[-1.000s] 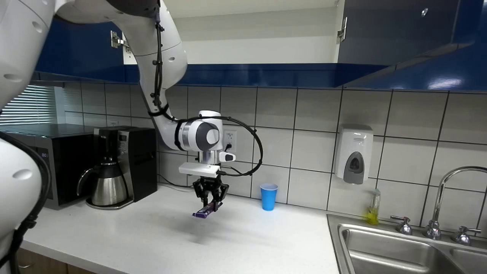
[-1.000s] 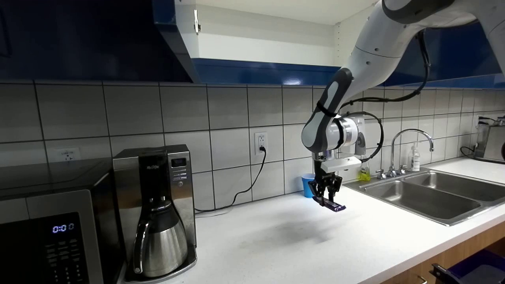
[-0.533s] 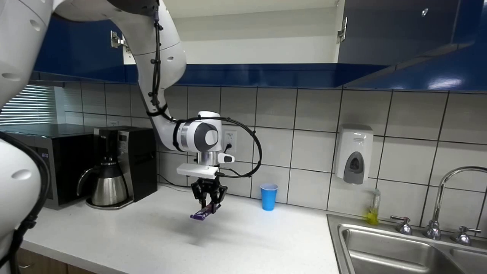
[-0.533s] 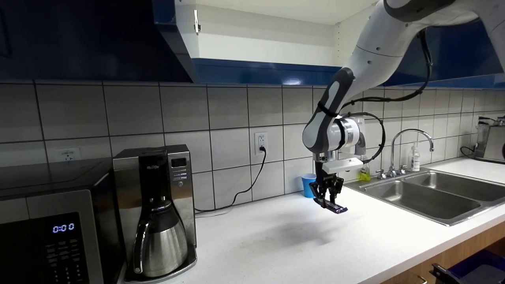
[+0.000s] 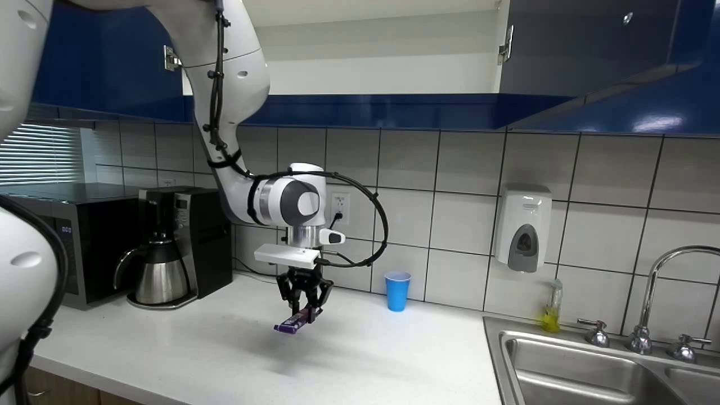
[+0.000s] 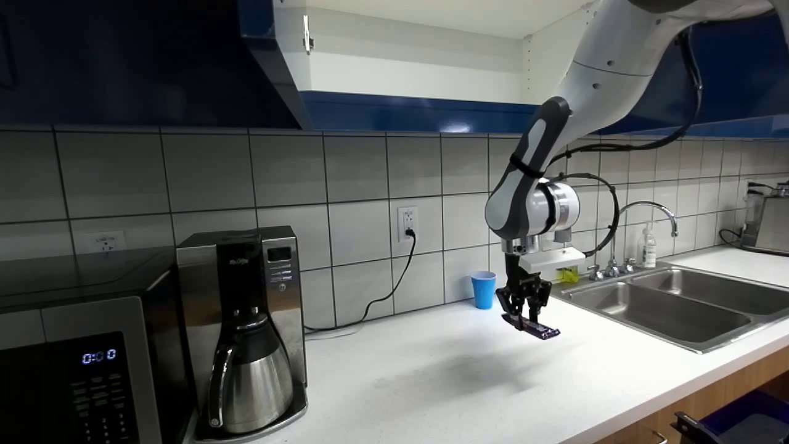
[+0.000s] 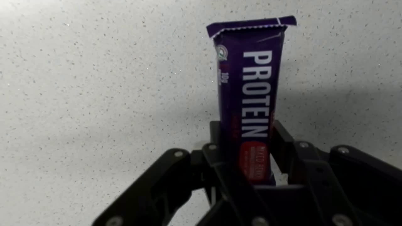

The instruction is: Put the packet in the top cabinet

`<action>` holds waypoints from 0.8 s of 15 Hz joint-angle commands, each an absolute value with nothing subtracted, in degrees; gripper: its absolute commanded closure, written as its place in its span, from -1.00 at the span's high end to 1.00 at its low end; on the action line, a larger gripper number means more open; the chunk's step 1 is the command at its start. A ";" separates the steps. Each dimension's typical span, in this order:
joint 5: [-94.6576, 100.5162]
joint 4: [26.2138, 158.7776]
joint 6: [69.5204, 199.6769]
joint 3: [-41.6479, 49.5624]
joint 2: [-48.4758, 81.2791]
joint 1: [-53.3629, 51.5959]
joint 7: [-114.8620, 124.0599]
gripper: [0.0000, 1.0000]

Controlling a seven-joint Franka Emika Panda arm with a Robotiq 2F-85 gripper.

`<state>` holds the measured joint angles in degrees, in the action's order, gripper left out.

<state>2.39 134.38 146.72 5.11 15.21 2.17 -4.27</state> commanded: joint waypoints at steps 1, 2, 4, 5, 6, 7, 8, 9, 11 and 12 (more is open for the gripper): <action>2.85 138.29 148.07 3.98 11.34 3.07 -6.96 -0.68; 2.77 138.98 148.06 3.79 10.68 3.06 -7.60 -0.68; 2.70 140.43 147.95 3.51 9.27 2.99 -8.53 -0.68; 2.67 141.05 147.81 3.34 8.60 2.96 -8.90 -0.68; 2.80 141.74 147.57 3.21 7.82 2.88 -9.34 -0.68; 2.95 142.24 147.24 3.15 7.20 2.80 -9.68 -0.68; 3.07 142.75 147.11 3.09 6.49 2.74 -9.94 -0.68; 3.20 143.17 147.10 3.05 5.85 2.69 -9.99 -0.68; 3.25 144.00 147.09 2.93 4.32 2.61 -10.21 -0.68; 2.80 144.20 146.56 2.80 3.49 2.63 -10.70 -0.68</action>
<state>2.63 141.75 147.23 3.51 7.88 2.09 -8.78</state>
